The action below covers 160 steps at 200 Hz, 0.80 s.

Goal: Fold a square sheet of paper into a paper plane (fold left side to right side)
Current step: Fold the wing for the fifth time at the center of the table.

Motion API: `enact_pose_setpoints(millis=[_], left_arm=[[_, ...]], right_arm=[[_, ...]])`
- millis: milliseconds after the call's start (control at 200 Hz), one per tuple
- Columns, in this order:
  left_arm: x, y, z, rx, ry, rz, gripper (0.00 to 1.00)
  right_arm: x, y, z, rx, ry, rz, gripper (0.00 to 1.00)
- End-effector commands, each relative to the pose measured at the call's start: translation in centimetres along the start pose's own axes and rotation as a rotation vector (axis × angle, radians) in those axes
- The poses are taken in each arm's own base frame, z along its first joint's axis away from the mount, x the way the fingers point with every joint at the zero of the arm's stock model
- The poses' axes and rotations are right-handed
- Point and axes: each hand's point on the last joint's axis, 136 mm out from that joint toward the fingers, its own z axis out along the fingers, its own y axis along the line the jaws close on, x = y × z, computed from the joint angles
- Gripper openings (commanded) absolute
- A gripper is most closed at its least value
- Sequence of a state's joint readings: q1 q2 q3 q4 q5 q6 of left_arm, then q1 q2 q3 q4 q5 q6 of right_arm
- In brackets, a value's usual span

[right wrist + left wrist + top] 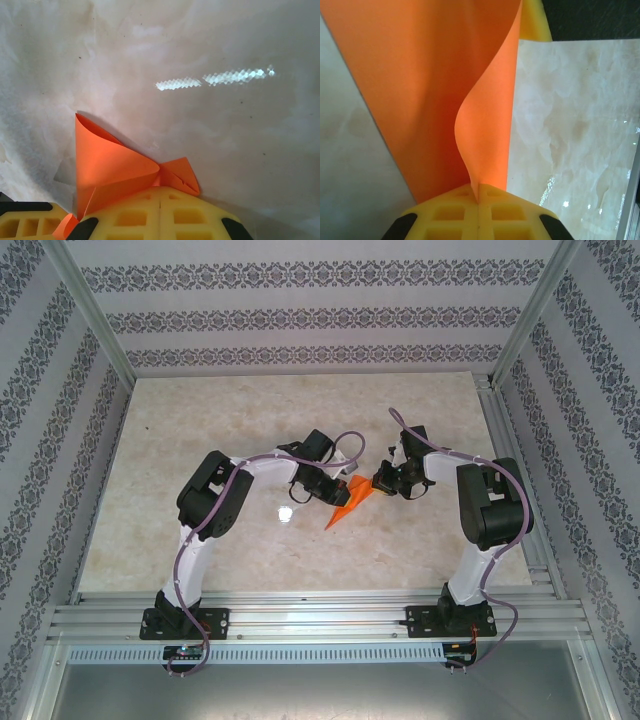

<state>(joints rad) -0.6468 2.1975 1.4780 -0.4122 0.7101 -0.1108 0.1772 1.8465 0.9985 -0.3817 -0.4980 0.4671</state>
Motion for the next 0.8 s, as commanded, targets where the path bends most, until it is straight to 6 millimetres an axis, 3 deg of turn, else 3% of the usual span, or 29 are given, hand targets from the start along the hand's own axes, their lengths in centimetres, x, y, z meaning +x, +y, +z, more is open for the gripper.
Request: enact_pose_setpoints(millis=[0, 505, 679, 794], left_arm=[[-1.0, 1.8, 0.0, -0.037, -0.039, -0.003, 0.02], [-1.8, 1.8, -1.3, -0.041, -0.082, -0.007, 0.0], [-0.7, 2.7, -0.4, -0.051, -0.054, -0.026, 0.0], [0.4, 3.2, 0.1, -0.072, -0.029, -0.035, 0.0]], right_arm=[[3.7, -3.2, 1.9, 0.126, 0.125, 0.025, 0.0], [3.7, -3.3, 1.9, 0.135, 0.132, 0.02, 0.0], [3.6, -3.1, 1.8, 0.127, 0.125, 0.019, 0.0], [2.5, -1.9, 0.8, 0.099, 0.076, -0.001, 0.0]])
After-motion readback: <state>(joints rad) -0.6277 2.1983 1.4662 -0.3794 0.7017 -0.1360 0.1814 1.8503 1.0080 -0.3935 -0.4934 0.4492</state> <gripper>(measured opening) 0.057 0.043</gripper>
